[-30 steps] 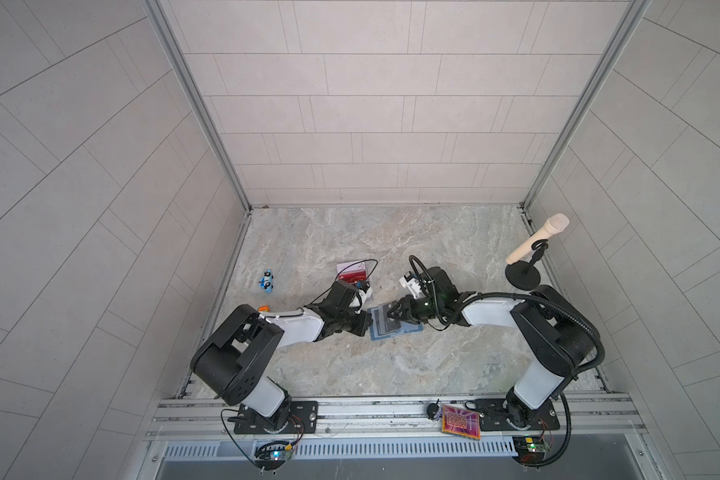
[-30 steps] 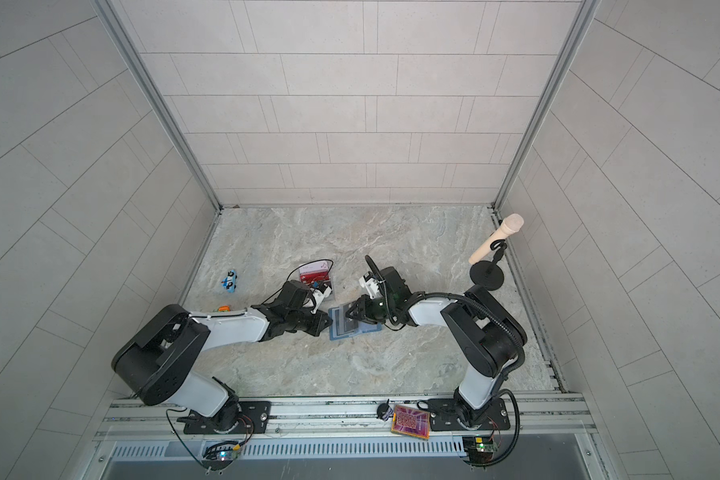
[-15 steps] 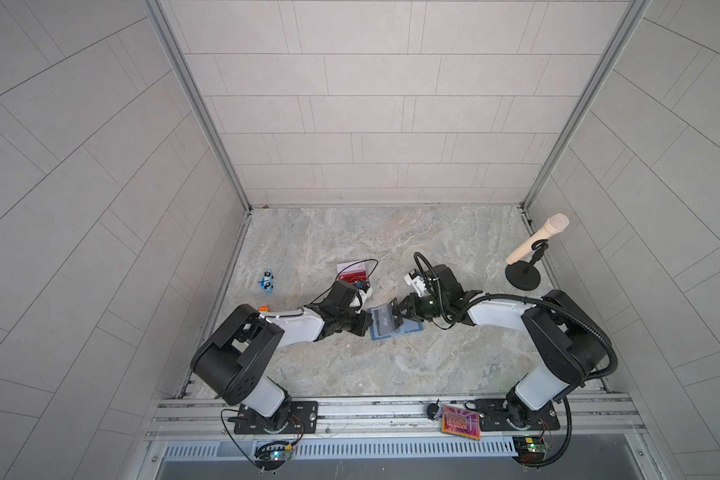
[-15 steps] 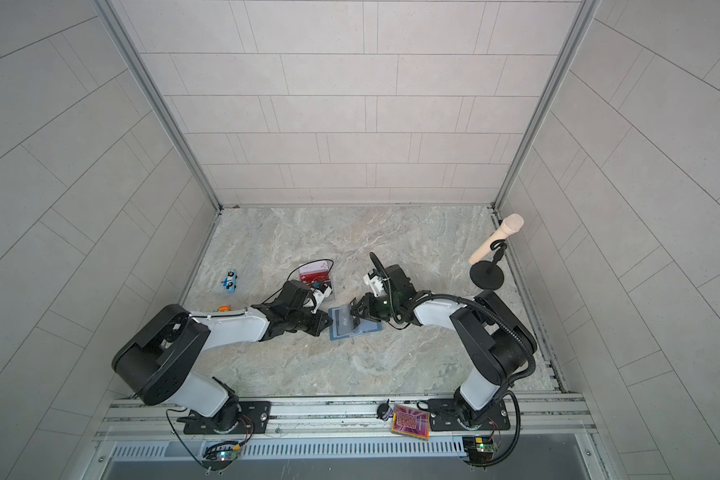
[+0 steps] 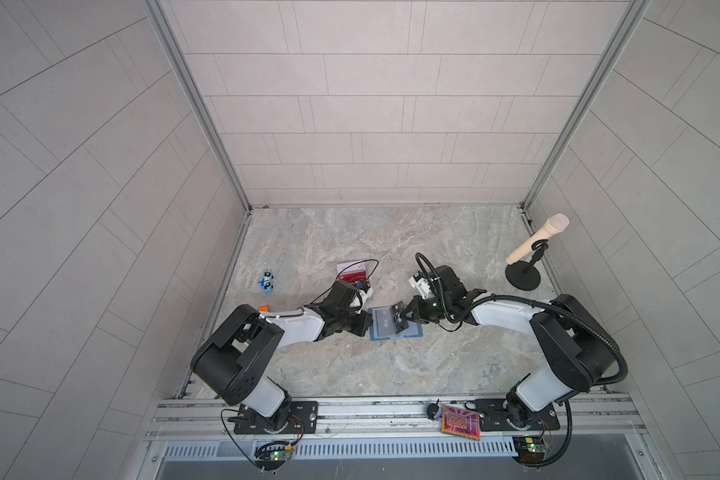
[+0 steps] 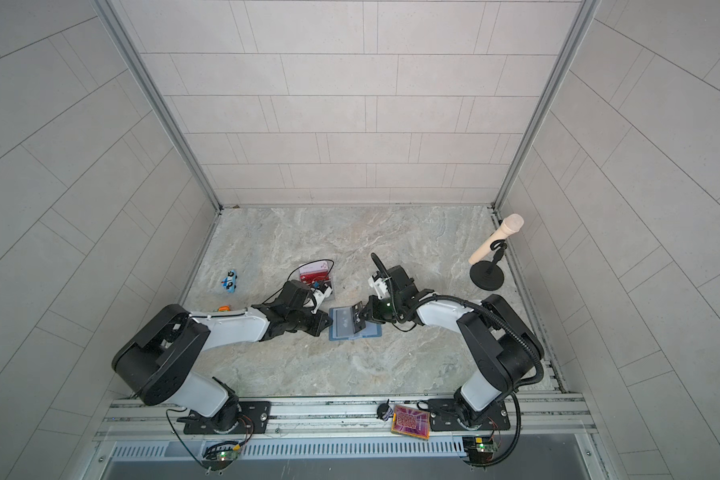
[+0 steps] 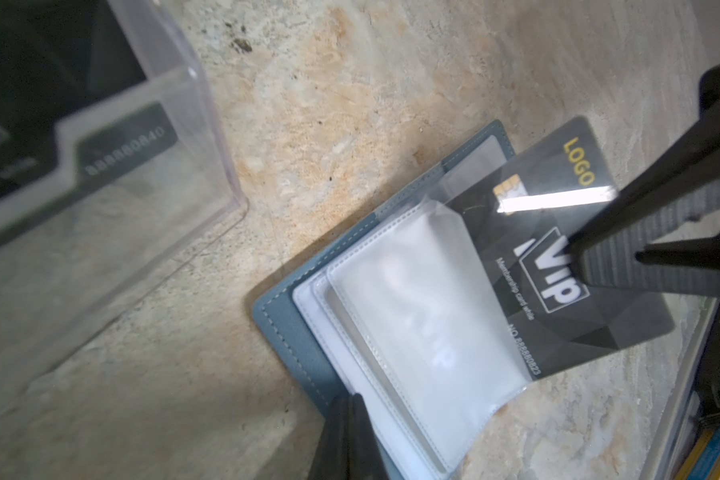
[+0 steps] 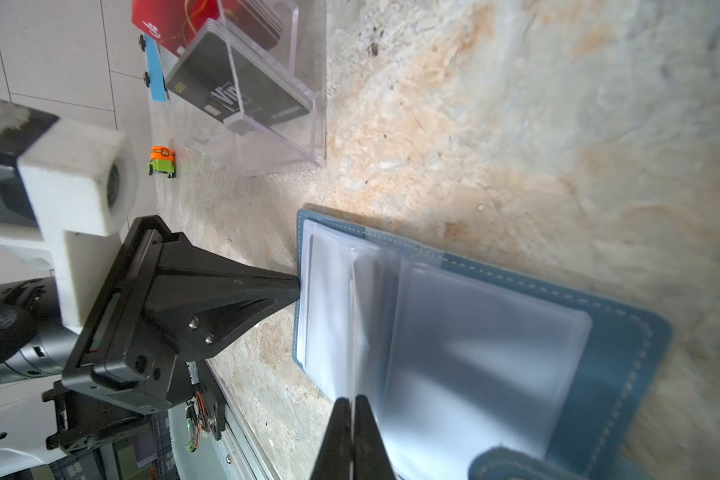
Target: Take the credit cards out of the card holder
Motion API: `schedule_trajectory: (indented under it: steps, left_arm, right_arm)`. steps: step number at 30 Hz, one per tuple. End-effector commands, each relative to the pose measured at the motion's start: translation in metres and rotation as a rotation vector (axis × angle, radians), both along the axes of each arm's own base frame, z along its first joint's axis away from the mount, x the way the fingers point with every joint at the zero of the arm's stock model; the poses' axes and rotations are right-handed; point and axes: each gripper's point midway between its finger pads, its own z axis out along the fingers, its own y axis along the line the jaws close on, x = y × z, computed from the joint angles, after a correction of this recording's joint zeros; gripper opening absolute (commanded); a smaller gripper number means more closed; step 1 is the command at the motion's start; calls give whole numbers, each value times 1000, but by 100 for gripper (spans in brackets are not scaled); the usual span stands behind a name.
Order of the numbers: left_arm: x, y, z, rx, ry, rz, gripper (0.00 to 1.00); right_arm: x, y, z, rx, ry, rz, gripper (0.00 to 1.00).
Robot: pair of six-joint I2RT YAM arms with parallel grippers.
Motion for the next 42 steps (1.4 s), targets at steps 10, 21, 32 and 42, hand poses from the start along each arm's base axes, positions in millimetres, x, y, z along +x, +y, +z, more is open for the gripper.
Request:
schedule_trajectory:
  steps: [10, 21, 32, 42]
  left_arm:
    - [2, 3, 19, 22, -40, -8, 30]
    - [-14, -9, 99, -106, -166, -144, 51]
    - [-64, -30, 177, -340, -189, -408, 56]
    - [-84, -38, 197, -443, -133, -510, 49]
  right_arm:
    - [-4, -29, 29, -192, -112, 53, 1]
    - [-23, -23, 68, -153, -211, 241, 0]
    - [-66, -9, 135, 47, -361, 479, 0]
    - [-99, 2, 164, 194, -413, 609, 0]
